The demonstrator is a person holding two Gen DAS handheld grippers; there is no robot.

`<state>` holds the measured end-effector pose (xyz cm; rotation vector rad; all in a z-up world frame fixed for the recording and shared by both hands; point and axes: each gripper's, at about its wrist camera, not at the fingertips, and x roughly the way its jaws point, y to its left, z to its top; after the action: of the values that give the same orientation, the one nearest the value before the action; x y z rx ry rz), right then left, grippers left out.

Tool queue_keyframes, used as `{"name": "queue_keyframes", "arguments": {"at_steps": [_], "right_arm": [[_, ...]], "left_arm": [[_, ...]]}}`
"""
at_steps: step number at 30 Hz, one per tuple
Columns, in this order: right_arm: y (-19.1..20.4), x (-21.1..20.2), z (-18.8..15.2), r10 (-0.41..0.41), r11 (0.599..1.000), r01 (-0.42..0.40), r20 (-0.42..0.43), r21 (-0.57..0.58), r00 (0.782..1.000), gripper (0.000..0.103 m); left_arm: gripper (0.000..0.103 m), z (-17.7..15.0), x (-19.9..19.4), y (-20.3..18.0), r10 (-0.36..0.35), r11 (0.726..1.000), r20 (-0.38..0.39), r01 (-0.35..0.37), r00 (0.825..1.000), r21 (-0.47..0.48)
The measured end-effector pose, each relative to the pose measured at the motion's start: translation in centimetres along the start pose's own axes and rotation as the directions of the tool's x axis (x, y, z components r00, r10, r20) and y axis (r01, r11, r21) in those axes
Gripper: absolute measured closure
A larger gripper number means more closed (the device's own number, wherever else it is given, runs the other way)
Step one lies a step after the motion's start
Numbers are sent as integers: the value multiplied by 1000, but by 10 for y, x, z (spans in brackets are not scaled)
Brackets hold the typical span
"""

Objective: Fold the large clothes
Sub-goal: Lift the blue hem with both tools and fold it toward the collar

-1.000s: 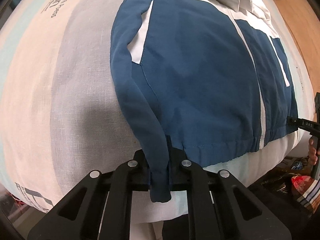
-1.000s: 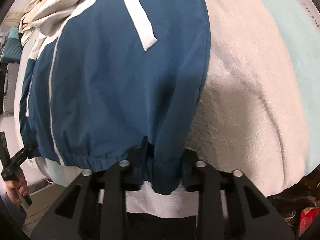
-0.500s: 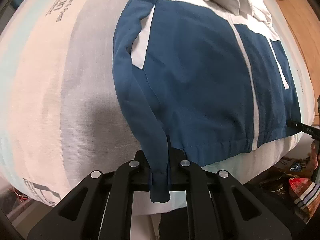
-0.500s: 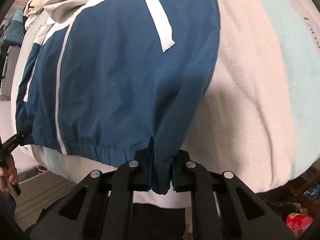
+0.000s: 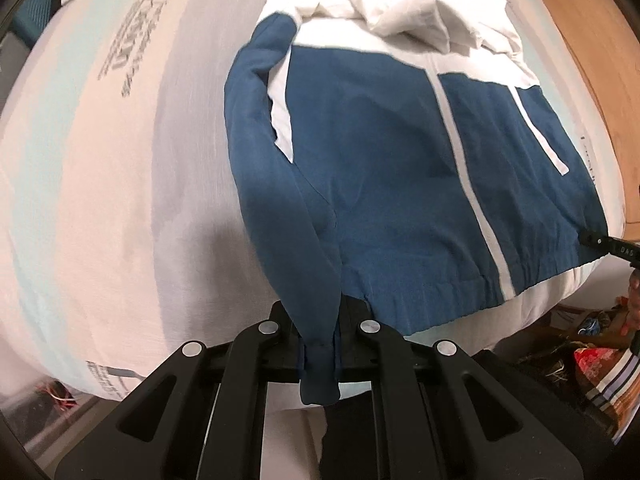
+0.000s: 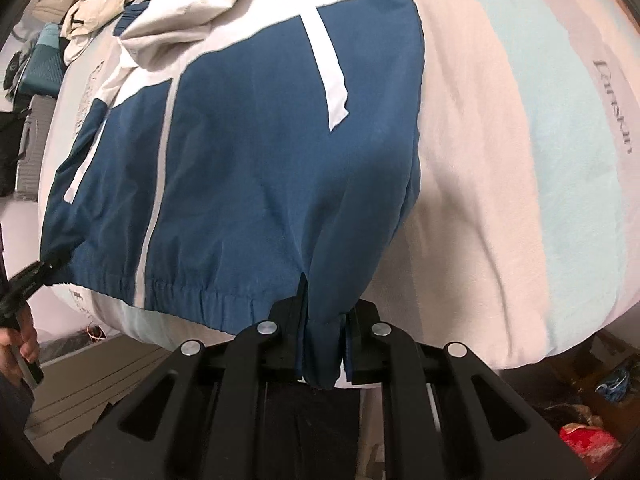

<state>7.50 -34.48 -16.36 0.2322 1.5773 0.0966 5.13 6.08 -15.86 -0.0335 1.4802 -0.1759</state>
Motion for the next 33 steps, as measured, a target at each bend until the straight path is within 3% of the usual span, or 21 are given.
{"name": "queue_keyframes", "arguments": {"at_steps": [12,22,33], "right_arm": [[8,-37,46,-7,996,7,-8,-90,1000,91],[6,-73,103,35,998,-34,17,-54,999,91],[28,-96,153,-20,996,26,74,-84,997,92]], "left_arm": [[96,56,-49,-22,73,997,19,-73,997,3],[96,110,-59,-8,53,998,52,-52,997,-19],[95,153,-74,6,11,1000,85,-11,996,-7]]}}
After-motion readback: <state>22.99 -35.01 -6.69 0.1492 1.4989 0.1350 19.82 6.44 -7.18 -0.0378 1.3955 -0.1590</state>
